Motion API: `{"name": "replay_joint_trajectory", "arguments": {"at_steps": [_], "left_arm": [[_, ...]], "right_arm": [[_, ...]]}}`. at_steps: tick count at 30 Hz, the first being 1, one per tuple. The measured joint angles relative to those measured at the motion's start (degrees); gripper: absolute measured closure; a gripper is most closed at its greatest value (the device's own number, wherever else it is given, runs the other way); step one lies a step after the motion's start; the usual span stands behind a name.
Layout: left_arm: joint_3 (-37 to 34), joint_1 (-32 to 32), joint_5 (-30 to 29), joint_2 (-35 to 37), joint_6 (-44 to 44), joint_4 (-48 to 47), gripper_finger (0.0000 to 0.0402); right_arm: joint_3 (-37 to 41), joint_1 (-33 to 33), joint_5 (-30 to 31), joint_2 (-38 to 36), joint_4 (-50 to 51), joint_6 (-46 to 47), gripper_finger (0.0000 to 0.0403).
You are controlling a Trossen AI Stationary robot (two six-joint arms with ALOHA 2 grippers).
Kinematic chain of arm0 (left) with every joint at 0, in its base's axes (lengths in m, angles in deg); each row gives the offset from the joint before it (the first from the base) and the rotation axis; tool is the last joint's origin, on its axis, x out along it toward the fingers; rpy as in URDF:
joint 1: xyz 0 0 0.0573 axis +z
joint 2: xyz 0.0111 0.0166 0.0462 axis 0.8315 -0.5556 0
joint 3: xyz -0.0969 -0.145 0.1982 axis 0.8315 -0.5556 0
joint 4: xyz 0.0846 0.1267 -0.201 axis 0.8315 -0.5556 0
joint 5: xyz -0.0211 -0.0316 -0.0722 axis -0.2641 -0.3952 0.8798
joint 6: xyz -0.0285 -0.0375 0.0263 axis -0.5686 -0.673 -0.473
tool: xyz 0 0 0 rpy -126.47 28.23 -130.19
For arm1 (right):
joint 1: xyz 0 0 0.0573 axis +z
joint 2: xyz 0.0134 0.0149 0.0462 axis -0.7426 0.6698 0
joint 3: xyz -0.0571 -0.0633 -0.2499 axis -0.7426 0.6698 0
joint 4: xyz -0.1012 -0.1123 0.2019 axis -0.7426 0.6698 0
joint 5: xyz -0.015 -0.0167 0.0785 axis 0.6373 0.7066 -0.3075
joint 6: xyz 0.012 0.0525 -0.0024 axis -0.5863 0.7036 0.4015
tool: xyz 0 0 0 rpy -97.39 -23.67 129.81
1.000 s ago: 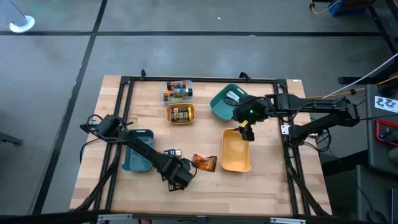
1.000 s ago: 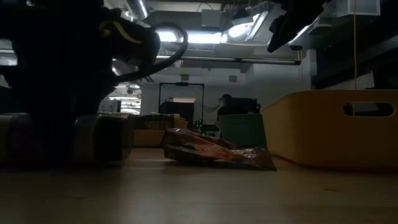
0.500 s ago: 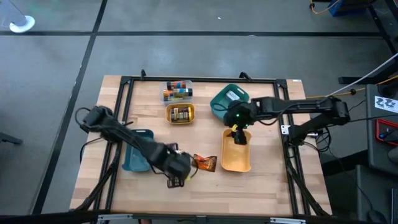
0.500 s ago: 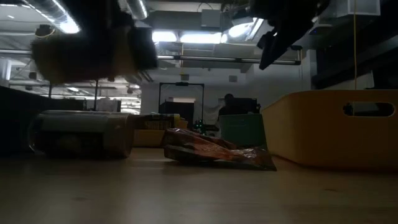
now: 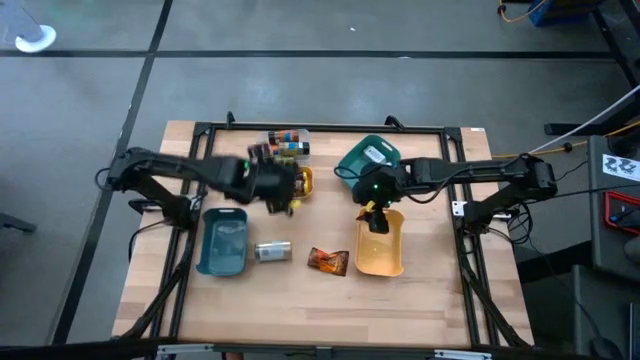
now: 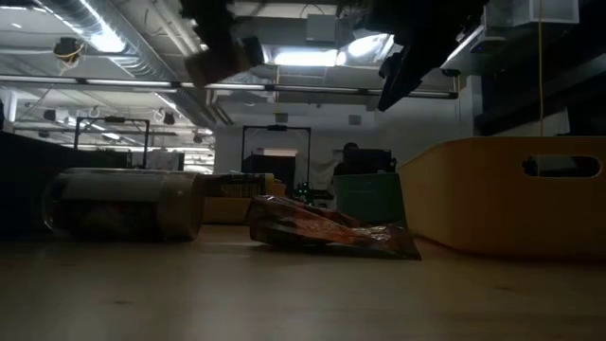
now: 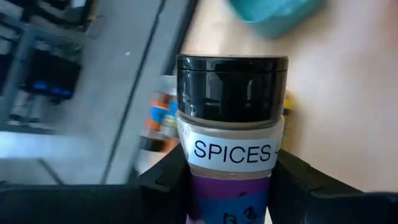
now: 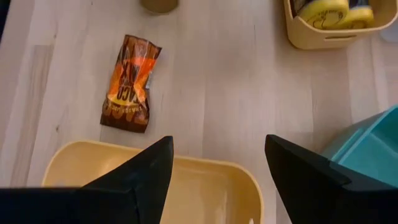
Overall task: Sort spices by type
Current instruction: Put the black seasoning bottle into the transparent bin
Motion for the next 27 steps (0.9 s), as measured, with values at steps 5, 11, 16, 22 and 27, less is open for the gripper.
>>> {"name": "replay_joint_trajectory", "arguments": {"at_steps": [5,11,16,22,27], "left_arm": [[-0.11,11.97,-0.18,-1.09,12.99,6.05,0.0261],[-0.22,24.34,2.6,-3.7,24.3,9.99,0.0261],[-0.23,31.75,10.99,-6.92,27.58,12.11,0.0261],[-0.22,36.02,13.63,-11.86,30.36,14.33,0.026],[-0.22,37.4,15.55,-14.75,30.66,15.22,0.026]], "right_arm": [[0.0,0.0,0.03,0.0,-1.2,-0.02,0.0149],[0.0,0.0,0.07,0.0,-0.78,-0.06,0.0149],[0.0,0.0,0.11,0.0,-0.78,-1.56,0.0149],[0.0,0.0,0.13,0.0,-0.79,-3.03,0.0149],[0.0,0.0,0.15,0.0,-0.79,-3.57,0.0149]]}}
